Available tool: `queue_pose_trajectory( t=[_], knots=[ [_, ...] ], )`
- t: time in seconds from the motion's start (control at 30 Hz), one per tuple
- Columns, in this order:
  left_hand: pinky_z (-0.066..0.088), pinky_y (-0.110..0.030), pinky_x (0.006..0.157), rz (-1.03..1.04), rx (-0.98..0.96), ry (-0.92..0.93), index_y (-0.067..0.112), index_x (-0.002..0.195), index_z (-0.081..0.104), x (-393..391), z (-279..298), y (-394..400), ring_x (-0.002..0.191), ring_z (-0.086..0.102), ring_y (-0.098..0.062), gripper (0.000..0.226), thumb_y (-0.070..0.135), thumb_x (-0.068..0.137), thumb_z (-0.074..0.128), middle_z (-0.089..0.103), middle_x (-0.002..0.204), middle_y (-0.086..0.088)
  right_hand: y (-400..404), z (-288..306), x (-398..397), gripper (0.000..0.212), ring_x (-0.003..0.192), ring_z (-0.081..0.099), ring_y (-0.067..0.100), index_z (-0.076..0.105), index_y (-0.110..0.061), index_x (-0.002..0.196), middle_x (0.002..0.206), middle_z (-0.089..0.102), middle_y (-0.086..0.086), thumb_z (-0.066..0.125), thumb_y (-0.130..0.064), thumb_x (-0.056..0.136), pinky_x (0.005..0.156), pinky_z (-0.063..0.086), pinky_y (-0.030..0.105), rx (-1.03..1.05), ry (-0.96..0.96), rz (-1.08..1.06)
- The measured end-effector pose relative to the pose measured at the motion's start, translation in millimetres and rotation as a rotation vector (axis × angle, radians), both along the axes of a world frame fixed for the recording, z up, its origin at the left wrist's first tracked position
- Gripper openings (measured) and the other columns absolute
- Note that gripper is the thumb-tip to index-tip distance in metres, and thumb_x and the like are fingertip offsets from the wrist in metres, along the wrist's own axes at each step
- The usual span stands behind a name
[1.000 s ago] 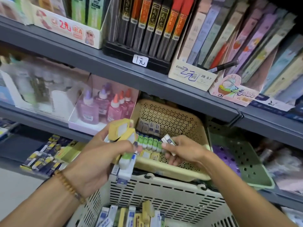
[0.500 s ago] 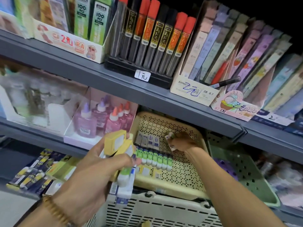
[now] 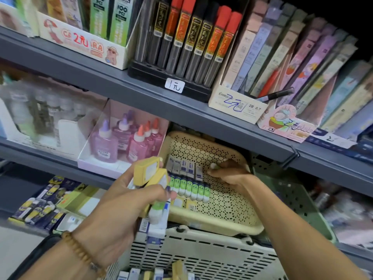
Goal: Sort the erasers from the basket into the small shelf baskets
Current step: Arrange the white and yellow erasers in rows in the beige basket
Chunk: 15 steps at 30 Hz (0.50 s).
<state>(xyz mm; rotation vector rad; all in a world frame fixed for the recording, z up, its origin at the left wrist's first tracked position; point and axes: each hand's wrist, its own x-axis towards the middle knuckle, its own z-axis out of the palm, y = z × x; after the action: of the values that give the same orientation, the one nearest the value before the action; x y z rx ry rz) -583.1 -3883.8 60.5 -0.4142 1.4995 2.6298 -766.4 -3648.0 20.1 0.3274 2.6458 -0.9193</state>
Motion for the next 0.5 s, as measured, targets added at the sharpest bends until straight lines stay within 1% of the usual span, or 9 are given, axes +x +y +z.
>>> queue_pose_trajectory(
  t=[0.07, 0.13, 0.2, 0.23, 0.3, 0.37, 0.4, 0.43, 0.5],
  knots=[
    [0.05, -0.036, 0.081, 0.0, 0.007, 0.005, 0.021, 0.093, 0.073, 0.1, -1.6, 0.2, 0.09, 0.072, -0.028, 0.072, 0.003, 0.024, 0.08, 0.075, 0.096, -0.015, 3.5, 4.6, 12.3, 0.032, 0.064, 0.044, 0.011, 0.062, -0.012, 0.113, 0.083, 0.055, -0.002, 0.07, -0.032, 0.089, 0.055, 0.039, 0.025, -0.198, -0.075, -0.052],
    [0.05, -0.037, 0.084, 0.002, 0.008, 0.01, 0.019, 0.096, 0.073, -0.5, -2.3, -0.1, 0.092, 0.072, -0.03, 0.073, -0.008, 0.028, 0.079, 0.074, 0.097, -0.016, 9.3, 5.2, 21.0, 0.038, 0.069, 0.048, 0.012, 0.062, -0.015, 0.119, 0.09, 0.057, -0.001, 0.074, -0.028, 0.086, 0.062, 0.045, 0.029, -0.234, -0.044, -0.042],
    [0.051, -0.038, 0.086, 0.002, 0.005, 0.018, 0.017, 0.097, 0.072, -0.8, -1.0, 0.6, 0.091, 0.072, -0.029, 0.072, -0.004, 0.029, 0.08, 0.073, 0.099, -0.019, 13.1, 8.0, 26.3, 0.039, 0.085, 0.057, 0.015, 0.067, -0.021, 0.106, 0.101, 0.063, -0.002, 0.086, -0.024, 0.072, 0.076, 0.051, 0.031, -0.155, 0.083, -0.019],
    [0.051, -0.039, 0.087, 0.006, 0.008, 0.021, 0.016, 0.098, 0.071, -0.6, 0.1, 0.8, 0.087, 0.072, -0.028, 0.071, -0.002, 0.029, 0.079, 0.071, 0.101, -0.021, 13.7, 11.0, 27.4, 0.036, 0.089, 0.06, 0.016, 0.068, -0.021, 0.096, 0.103, 0.066, 0.001, 0.089, -0.02, 0.067, 0.078, 0.051, 0.03, -0.134, 0.148, -0.029],
    [0.05, -0.044, 0.093, 0.011, 0.019, 0.012, 0.012, 0.1, 0.07, -0.6, 0.9, 0.3, 0.082, 0.073, -0.026, 0.066, -0.01, 0.038, 0.076, 0.069, 0.103, -0.025, 14.0, 15.6, 26.5, 0.024, 0.082, 0.061, 0.017, 0.07, -0.021, 0.079, 0.093, 0.071, 0.005, 0.089, -0.013, 0.065, 0.07, 0.051, 0.027, -0.09, 0.216, -0.007],
    [0.045, -0.048, 0.1, 0.0, 0.054, 0.009, 0.01, 0.103, 0.068, -0.5, 1.2, -1.3, 0.084, 0.073, -0.029, 0.051, -0.011, 0.057, 0.072, 0.07, 0.102, -0.026, 12.1, 18.2, 23.9, 0.02, 0.072, 0.059, 0.014, 0.071, -0.024, 0.067, 0.076, 0.068, -0.002, 0.082, -0.008, 0.073, 0.06, 0.047, 0.021, 0.085, 0.187, 0.116],
    [0.044, -0.049, 0.1, -0.001, 0.07, 0.007, 0.011, 0.103, 0.068, -0.5, 0.6, -1.9, 0.083, 0.073, -0.029, 0.045, -0.012, 0.063, 0.069, 0.072, 0.099, -0.024, 9.5, 18.6, 23.2, 0.023, 0.07, 0.059, 0.012, 0.071, -0.024, 0.065, 0.073, 0.067, -0.004, 0.075, -0.007, 0.079, 0.059, 0.046, 0.019, 0.186, 0.139, 0.189],
    [0.046, -0.049, 0.098, 0.0, 0.081, 0.011, 0.011, 0.103, 0.067, -1.0, -0.8, -2.7, 0.079, 0.073, -0.028, 0.044, -0.011, 0.065, 0.066, 0.073, 0.094, -0.021, 6.4, 18.6, 22.4, 0.023, 0.072, 0.059, 0.012, 0.072, -0.024, 0.069, 0.077, 0.068, -0.004, 0.069, -0.008, 0.084, 0.06, 0.046, 0.019, 0.275, 0.085, 0.25],
    [0.055, -0.043, 0.08, 0.005, 0.106, 0.032, 0.012, 0.103, 0.067, -1.8, -1.9, -3.3, 0.072, 0.073, -0.025, 0.051, -0.006, 0.056, 0.067, 0.072, 0.084, -0.014, 1.1, 15.4, 20.2, 0.017, 0.087, 0.062, 0.013, 0.076, -0.021, 0.094, 0.102, 0.071, 0.0, 0.061, -0.013, 0.092, 0.073, 0.047, 0.02, 0.384, -0.001, 0.316]
  ],
)
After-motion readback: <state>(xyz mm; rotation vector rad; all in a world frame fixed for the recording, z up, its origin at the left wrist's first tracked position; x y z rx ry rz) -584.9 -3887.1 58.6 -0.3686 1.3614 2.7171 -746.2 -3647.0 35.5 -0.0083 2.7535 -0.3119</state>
